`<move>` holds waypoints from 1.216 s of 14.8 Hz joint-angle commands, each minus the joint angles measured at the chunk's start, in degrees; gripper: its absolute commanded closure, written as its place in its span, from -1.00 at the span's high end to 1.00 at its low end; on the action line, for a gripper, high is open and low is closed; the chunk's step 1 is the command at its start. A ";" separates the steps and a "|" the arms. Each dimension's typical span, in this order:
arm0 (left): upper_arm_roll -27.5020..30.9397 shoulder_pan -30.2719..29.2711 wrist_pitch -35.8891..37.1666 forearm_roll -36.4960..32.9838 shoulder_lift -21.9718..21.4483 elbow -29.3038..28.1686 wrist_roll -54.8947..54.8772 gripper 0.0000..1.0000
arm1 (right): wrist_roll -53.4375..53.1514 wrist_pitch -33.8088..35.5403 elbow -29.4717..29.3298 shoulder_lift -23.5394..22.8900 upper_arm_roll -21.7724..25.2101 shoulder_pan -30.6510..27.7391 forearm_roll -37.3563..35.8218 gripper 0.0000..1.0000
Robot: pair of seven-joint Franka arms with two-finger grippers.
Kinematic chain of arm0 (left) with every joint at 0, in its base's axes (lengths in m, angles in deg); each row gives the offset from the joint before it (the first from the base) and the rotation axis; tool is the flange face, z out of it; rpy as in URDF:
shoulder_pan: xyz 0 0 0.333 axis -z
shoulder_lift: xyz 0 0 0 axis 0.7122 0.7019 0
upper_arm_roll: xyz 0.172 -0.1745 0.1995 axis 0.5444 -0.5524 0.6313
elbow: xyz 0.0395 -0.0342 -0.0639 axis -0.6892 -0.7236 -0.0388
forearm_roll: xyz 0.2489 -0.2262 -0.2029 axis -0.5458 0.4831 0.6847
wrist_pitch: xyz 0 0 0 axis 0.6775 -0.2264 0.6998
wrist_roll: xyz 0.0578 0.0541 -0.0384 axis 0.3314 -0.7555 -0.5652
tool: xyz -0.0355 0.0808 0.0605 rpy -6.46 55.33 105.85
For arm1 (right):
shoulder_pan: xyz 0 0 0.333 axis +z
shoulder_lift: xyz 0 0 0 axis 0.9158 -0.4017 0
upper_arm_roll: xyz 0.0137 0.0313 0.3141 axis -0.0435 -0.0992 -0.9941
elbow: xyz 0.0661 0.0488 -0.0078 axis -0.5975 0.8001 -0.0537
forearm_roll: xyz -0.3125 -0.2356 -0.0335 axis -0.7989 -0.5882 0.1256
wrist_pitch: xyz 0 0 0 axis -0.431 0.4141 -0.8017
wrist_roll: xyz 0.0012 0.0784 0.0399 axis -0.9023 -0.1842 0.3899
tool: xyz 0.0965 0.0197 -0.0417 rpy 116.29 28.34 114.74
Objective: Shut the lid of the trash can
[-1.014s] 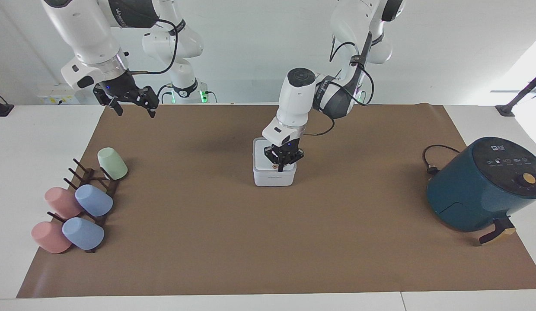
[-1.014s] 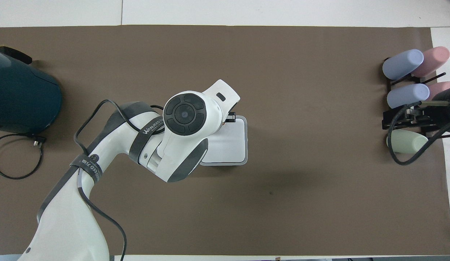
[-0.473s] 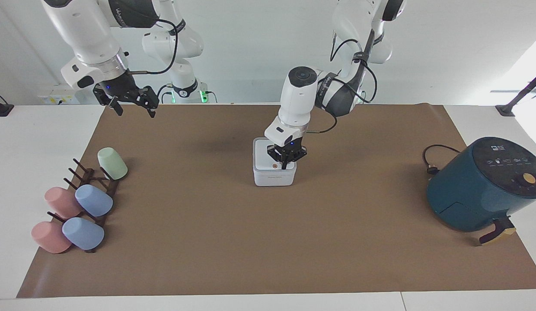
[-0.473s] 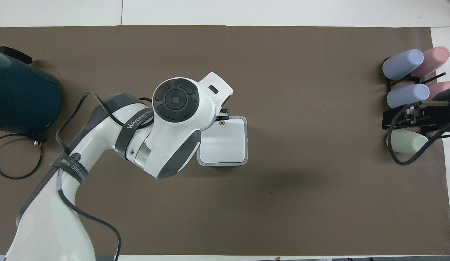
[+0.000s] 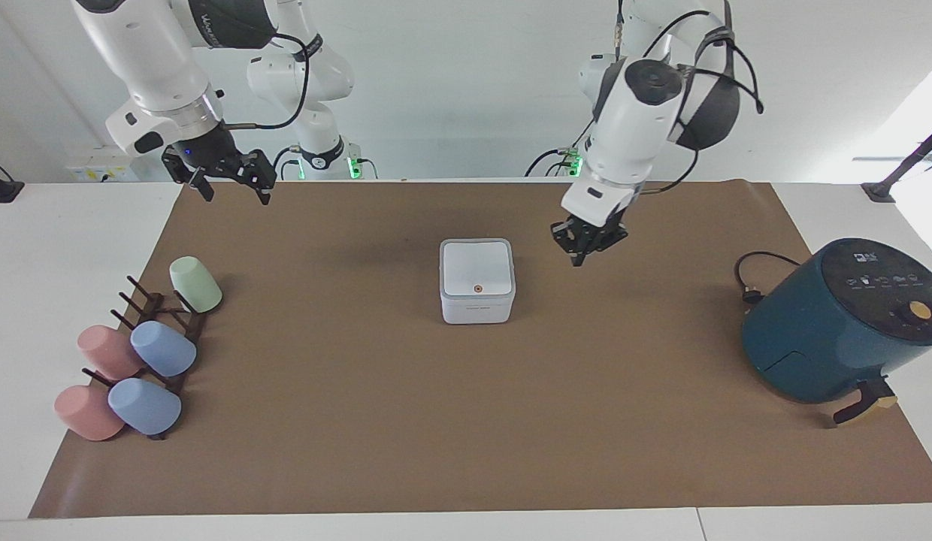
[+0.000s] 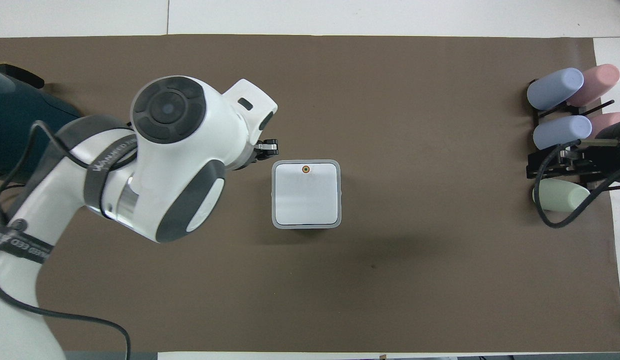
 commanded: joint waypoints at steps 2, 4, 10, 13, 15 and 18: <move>-0.33 -9.75 7.83 1.57 -3.81 0.24 -14.06 -0.93 | 1.09 0.74 0.24 0.73 0.09 -0.05 0.42 1.00; -0.42 -13.18 9.34 1.57 -5.39 0.16 -16.55 1.00 | 1.09 0.66 0.24 0.73 0.09 -0.14 0.42 1.00; 0.80 -16.63 15.84 0.87 -8.82 0.25 -21.38 1.00 | 1.09 0.74 0.24 0.73 0.09 -0.14 0.42 1.00; 2.56 -16.54 19.27 0.78 -11.63 -1.06 -24.46 1.00 | 1.09 0.74 0.24 0.73 0.09 -0.14 0.42 1.00; 2.57 -16.63 19.11 0.78 -13.13 -3.87 -24.56 1.00 | 1.09 0.74 0.24 0.73 0.09 -0.14 0.42 1.00; 2.65 -16.54 16.21 0.78 -12.62 -4.07 -24.38 1.00 | 1.09 0.74 0.24 0.73 0.09 -0.14 0.33 1.00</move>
